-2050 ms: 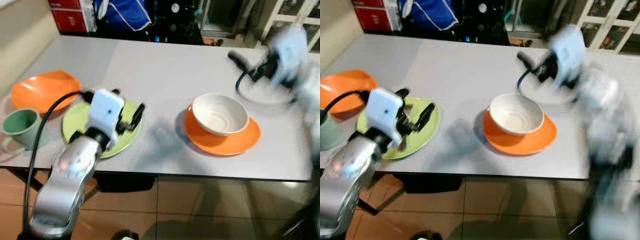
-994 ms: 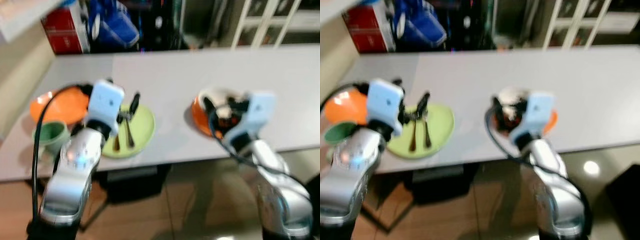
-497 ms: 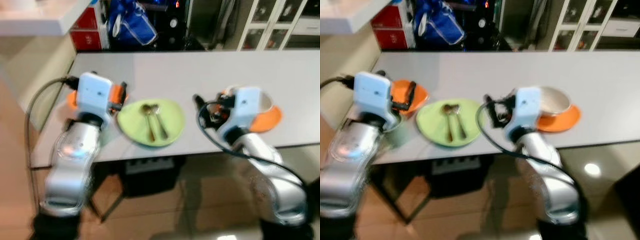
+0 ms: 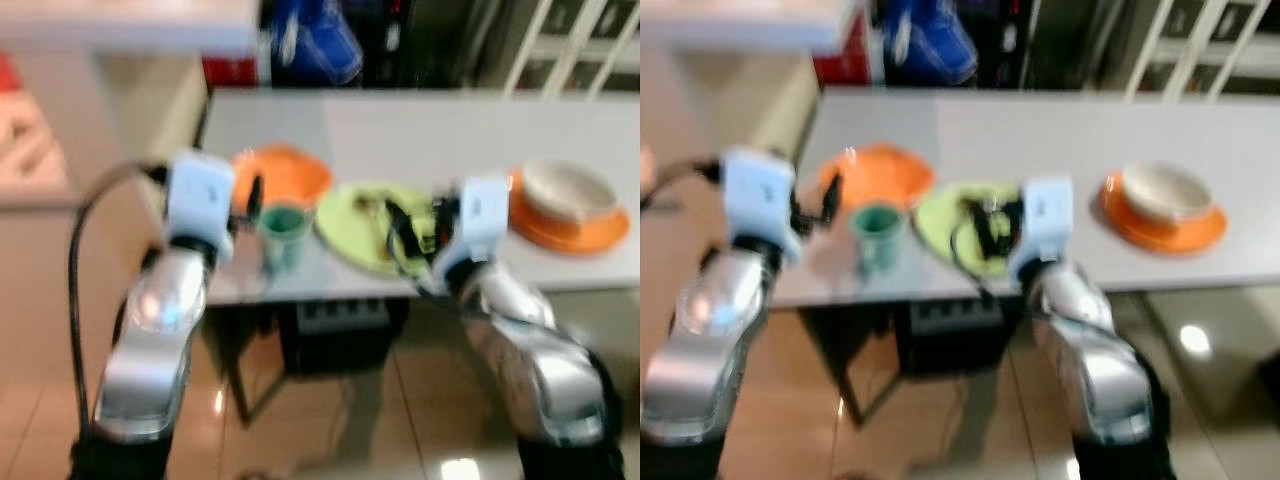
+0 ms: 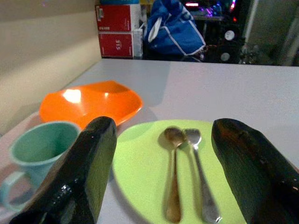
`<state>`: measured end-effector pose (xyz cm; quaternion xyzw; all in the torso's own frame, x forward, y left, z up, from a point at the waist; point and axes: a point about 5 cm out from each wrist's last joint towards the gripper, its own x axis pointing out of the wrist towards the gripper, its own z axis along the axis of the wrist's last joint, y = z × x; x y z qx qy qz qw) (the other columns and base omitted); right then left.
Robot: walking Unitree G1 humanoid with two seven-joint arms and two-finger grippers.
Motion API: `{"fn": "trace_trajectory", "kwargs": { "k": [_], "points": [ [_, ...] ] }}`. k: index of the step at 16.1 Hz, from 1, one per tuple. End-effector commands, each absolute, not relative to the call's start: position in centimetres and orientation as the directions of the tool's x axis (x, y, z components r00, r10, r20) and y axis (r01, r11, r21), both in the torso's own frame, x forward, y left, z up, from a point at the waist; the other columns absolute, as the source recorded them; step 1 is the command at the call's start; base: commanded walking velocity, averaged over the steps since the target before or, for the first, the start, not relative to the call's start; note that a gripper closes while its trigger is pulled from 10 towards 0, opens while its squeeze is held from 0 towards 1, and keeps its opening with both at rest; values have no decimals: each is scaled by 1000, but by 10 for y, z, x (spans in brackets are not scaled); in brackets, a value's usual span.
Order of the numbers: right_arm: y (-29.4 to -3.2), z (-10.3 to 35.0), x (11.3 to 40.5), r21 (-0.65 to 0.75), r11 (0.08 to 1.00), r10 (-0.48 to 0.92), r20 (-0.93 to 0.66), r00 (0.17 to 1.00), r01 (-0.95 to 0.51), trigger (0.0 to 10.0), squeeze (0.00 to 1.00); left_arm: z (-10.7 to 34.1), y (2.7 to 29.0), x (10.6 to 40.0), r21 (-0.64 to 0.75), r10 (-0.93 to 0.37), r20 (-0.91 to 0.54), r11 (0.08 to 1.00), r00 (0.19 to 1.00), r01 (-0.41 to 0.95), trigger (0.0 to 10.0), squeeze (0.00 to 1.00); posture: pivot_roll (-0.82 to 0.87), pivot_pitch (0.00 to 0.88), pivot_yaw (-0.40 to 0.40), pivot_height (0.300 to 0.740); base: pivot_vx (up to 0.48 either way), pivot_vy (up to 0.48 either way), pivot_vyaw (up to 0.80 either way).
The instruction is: Setting the table
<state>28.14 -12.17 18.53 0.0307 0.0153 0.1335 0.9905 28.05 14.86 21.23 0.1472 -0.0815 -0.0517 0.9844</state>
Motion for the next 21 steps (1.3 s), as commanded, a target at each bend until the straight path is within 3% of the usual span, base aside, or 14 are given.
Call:
{"fn": "trace_trajectory", "kwargs": {
  "k": [1, 10, 17, 21],
  "points": [
    [-120, 190, 282, 61, 961, 272, -6, 962, -271, 10000, 0, 217, 153, 281, 303, -106, 160, 951, 981, 54, 10000, 0, 16, 0, -54, 740, 0, 480, 0],
    [-122, 190, 283, 49, 962, 270, -9, 963, -269, 10000, 0, 214, 147, 281, 302, -110, 155, 951, 982, 59, 10000, 0, 23, 0, -50, 740, 0, 480, 0],
    [-116, 189, 285, 67, 961, 269, -10, 963, -267, 10000, 0, 216, 157, 283, 329, -91, 157, 944, 983, 35, 10000, 0, 33, 0, -41, 740, 0, 480, 0],
    [-109, 188, 285, 69, 958, 279, -7, 960, -277, 10000, 0, 219, 165, 286, 324, -29, 177, 946, 984, -31, 10000, 0, 24, 0, -36, 740, 0, -31, 0]
  ]
}}
